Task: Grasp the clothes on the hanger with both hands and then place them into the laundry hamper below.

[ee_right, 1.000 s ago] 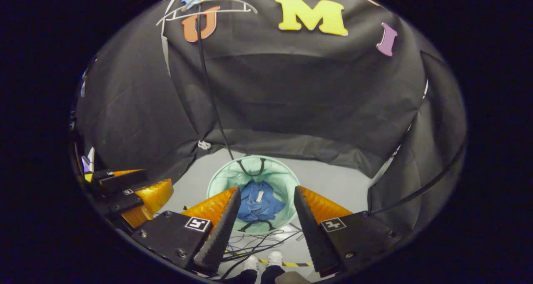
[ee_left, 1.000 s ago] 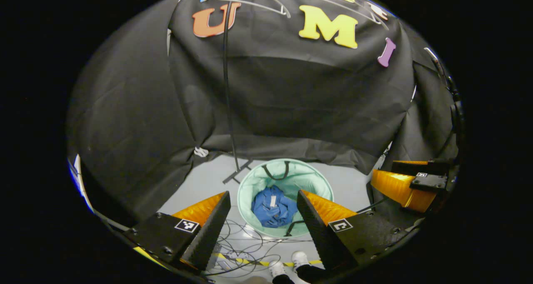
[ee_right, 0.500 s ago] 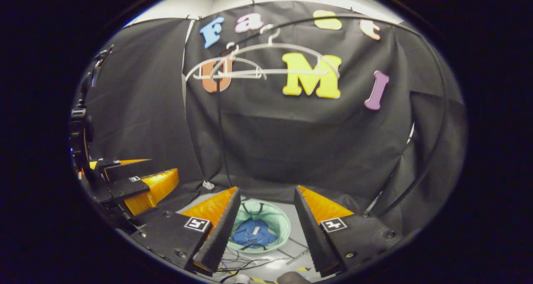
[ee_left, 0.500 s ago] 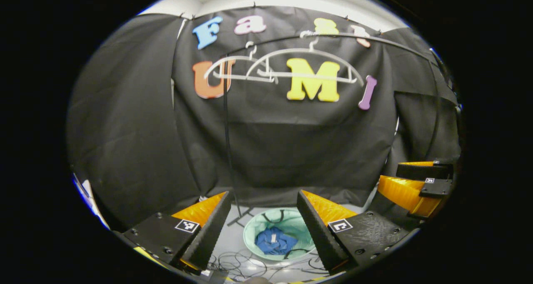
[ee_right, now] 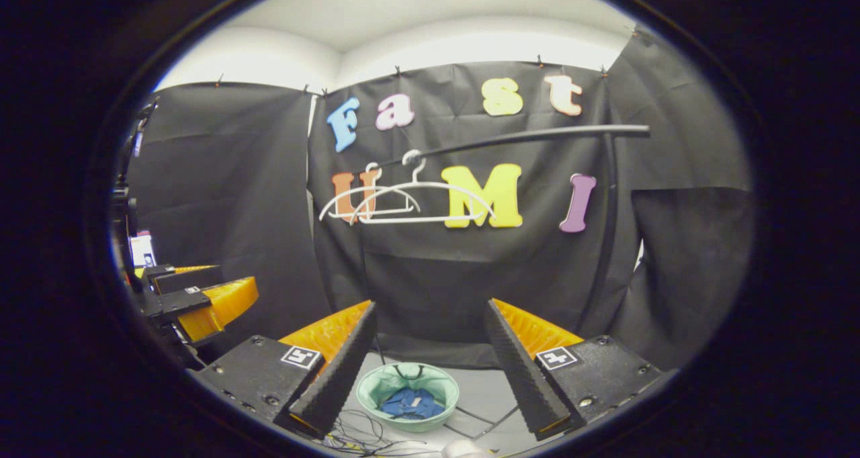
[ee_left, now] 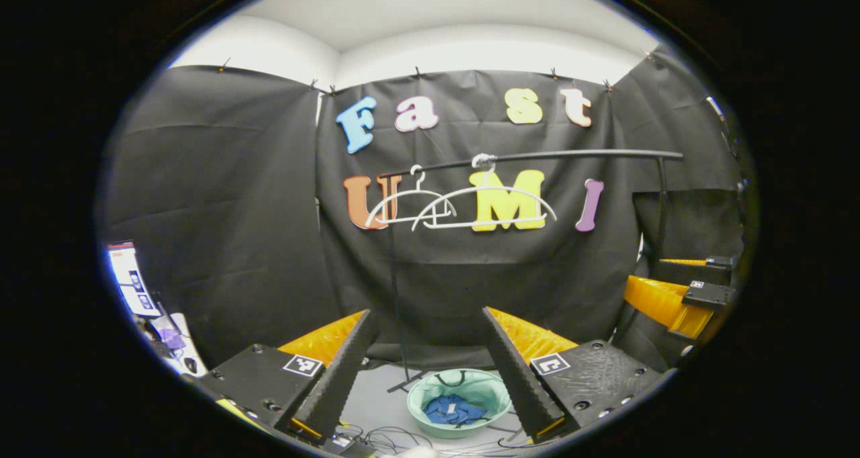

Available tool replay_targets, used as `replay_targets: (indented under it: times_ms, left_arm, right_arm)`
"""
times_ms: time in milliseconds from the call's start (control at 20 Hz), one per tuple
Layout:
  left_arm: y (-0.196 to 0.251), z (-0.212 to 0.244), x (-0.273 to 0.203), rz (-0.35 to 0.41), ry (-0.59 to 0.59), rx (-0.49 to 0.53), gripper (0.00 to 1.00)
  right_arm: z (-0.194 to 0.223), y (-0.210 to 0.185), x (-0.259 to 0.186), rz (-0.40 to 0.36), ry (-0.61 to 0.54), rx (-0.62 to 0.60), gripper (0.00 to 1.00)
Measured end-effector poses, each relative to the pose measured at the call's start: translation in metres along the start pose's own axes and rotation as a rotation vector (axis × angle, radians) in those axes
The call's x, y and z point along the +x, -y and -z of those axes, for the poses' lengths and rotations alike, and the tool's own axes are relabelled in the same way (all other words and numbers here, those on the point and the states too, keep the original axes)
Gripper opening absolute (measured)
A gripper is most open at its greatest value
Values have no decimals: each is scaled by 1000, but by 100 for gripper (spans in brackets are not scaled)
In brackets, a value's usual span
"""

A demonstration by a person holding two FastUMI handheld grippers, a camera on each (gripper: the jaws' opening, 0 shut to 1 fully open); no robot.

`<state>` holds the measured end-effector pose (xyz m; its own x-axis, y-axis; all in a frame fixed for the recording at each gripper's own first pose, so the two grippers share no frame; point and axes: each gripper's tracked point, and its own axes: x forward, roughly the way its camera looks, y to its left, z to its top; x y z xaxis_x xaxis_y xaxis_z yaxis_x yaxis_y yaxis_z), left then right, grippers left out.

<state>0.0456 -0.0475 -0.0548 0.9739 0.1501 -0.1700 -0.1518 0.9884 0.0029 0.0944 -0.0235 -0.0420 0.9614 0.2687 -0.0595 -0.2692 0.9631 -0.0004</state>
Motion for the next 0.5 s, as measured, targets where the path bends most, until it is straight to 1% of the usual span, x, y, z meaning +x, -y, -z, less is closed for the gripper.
replay_targets:
  times_ms: [100,250,350,500]
  left_arm:
    - [0,-10,-29,-18,4,3,95]
    - [-11,-22,-57,-54,31,11,97]
    - [-9,-30,-68,-34,49,8,97]
    - [-9,-40,-73,7,72,22,97]
  right_arm:
    - [-16,11,-31,2,58,16,100]
    - [-34,24,-79,23,115,38,100]
    - [-49,26,-97,47,156,47,100]
    - [-54,21,-102,96,167,41,99]
